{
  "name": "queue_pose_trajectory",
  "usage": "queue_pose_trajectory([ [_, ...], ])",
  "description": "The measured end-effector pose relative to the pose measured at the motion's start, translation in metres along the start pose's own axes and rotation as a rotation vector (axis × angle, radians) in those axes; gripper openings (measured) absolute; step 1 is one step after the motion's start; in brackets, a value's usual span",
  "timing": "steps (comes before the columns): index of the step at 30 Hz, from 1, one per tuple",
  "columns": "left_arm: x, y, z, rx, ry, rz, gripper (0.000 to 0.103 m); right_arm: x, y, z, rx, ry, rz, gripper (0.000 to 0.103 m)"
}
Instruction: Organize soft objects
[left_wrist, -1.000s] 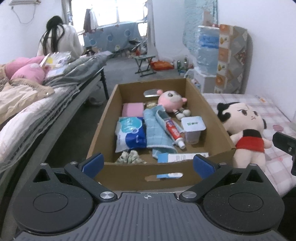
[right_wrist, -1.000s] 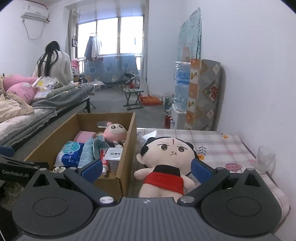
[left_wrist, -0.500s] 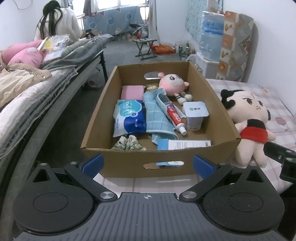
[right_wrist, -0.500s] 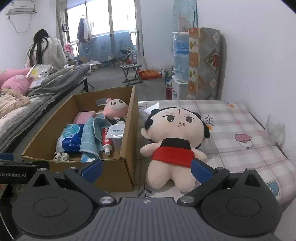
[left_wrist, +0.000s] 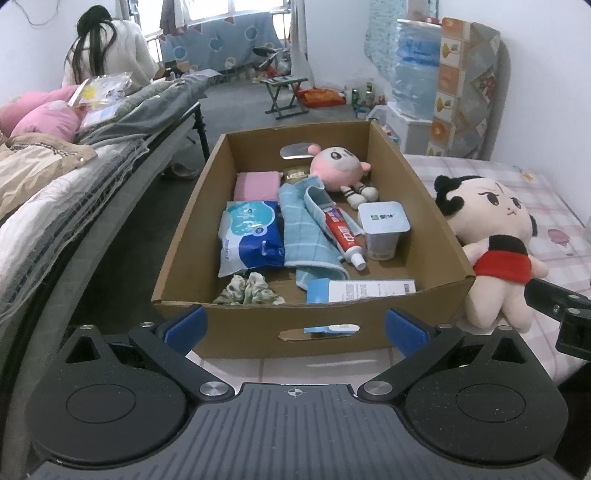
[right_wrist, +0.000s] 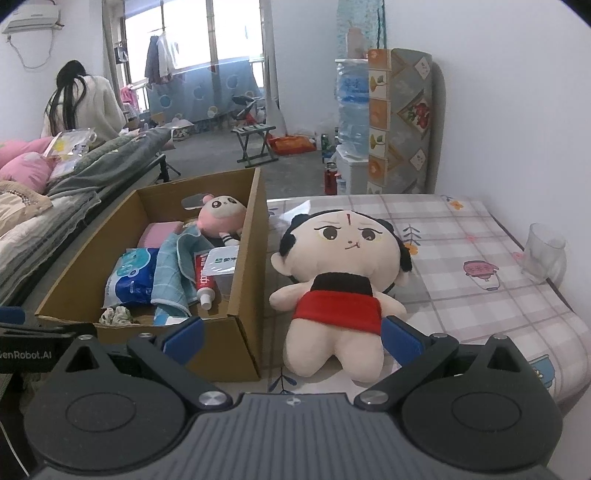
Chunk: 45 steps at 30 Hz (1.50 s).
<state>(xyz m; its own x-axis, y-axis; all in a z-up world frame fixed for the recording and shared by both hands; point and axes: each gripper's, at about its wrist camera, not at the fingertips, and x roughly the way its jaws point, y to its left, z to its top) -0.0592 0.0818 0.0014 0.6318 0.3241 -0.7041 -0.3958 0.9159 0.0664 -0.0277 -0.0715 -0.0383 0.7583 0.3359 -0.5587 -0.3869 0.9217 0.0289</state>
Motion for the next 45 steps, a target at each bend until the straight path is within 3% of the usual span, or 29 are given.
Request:
queue_pose_trajectory([
  [45,0.0020,0.0005,-0.0033,-0.017,0.014,-0.010,0.103,-0.0010,0.0051,0.0007,-0.022,-0.001,-0.019,0.093],
])
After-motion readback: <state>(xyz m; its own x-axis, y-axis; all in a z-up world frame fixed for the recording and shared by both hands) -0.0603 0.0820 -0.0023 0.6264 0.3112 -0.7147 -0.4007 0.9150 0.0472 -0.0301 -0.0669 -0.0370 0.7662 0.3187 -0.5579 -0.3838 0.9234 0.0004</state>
